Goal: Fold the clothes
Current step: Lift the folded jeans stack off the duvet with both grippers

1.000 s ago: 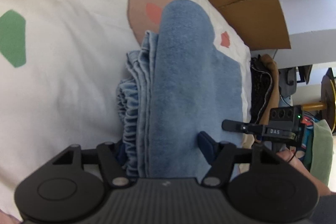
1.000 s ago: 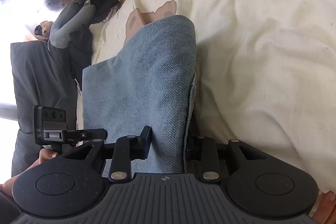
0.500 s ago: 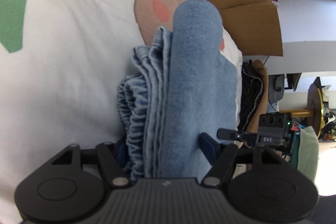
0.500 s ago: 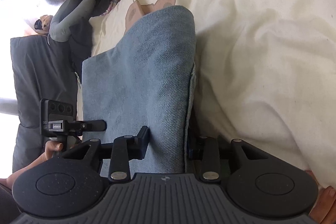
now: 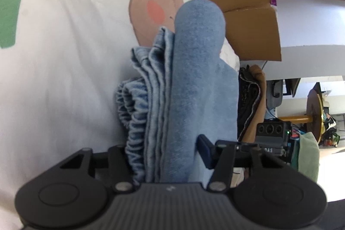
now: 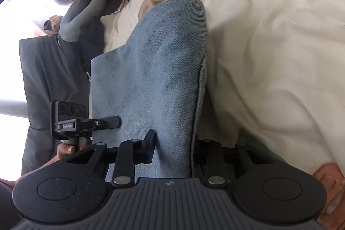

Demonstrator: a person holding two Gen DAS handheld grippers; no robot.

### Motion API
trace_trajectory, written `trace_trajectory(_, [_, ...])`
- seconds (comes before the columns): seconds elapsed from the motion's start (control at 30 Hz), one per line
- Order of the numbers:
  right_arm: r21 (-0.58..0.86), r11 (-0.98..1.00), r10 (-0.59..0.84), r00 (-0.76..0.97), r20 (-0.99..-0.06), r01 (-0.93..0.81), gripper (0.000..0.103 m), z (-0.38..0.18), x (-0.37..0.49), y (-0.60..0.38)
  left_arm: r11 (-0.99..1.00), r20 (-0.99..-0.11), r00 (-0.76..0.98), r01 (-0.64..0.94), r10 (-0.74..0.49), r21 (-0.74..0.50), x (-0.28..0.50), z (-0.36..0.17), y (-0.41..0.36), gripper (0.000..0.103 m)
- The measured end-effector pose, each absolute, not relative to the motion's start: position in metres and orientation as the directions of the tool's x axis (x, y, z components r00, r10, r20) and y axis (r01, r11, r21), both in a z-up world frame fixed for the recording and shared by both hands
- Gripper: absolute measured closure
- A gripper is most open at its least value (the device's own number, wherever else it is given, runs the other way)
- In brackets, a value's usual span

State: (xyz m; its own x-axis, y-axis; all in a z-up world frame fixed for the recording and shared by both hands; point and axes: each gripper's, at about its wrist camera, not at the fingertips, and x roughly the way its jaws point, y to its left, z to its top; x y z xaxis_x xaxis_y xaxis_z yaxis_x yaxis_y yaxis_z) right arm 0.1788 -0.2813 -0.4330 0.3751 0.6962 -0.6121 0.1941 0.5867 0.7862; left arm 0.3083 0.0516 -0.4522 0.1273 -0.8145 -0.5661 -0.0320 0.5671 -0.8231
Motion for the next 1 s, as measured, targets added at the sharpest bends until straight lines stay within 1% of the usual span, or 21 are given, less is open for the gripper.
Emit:
trace_trajectory(0.03, [0.784,0.589,0.694,0.374,-0.615,0.195,0.07,-0.433,0.179,-0.281,0.565,-0.565,0.121,-0.038,-0.816,-0.825,0.309,-0.454,0.047,0.043])
trace_trajectory(0.13, [0.779,0.596,0.691,0.37,-0.62,0.193,0.069,-0.434,0.18,-0.28,0.558,-0.559,0.124,-0.045,-0.82,-0.829,0.309,-0.457,0.044,0.042])
trace_trajectory(0.23, [0.779,0.596,0.693,0.364,-0.621,0.195,0.068,-0.436,0.181,-0.279,0.547,-0.548,0.132,-0.048,-0.826,-0.836,0.309,-0.458,0.05,0.039])
trace_trajectory(0.33, [0.773,0.605,0.695,0.348,-0.63,0.191,0.063,-0.438,0.184,-0.274,0.537,-0.538,0.129,-0.049,-0.833,-0.842,0.306,-0.461,0.046,0.038])
trace_trajectory(0.4, [0.765,0.618,0.687,0.35,-0.637,0.181,0.063,-0.437,0.184,-0.27,0.54,-0.54,0.13,-0.04,-0.832,-0.841,0.306,-0.46,0.045,0.041])
trace_trajectory(0.43, [0.764,0.621,0.684,0.355,-0.638,0.177,0.064,-0.437,0.184,-0.269,0.536,-0.537,0.129,-0.045,-0.833,-0.843,0.307,-0.459,0.046,0.044])
trace_trajectory(0.5, [0.771,0.613,0.686,0.367,-0.628,0.172,0.071,-0.435,0.182,-0.269,0.536,-0.537,0.129,-0.046,-0.834,-0.843,0.307,-0.458,0.046,0.048])
trace_trajectory(0.6, [0.772,0.614,0.685,0.375,-0.625,0.163,0.076,-0.431,0.181,-0.269,0.551,-0.548,0.136,-0.023,-0.825,-0.834,0.305,-0.449,0.042,0.051])
trace_trajectory(0.67, [0.771,0.617,0.684,0.379,-0.624,0.156,0.076,-0.428,0.181,-0.268,0.554,-0.55,0.138,-0.018,-0.823,-0.833,0.304,-0.443,0.04,0.053])
trace_trajectory(1.0, [0.796,0.589,0.708,0.386,-0.592,0.14,0.076,-0.41,0.189,-0.27,0.566,-0.564,0.134,-0.027,-0.814,-0.824,0.307,-0.422,0.034,0.055])
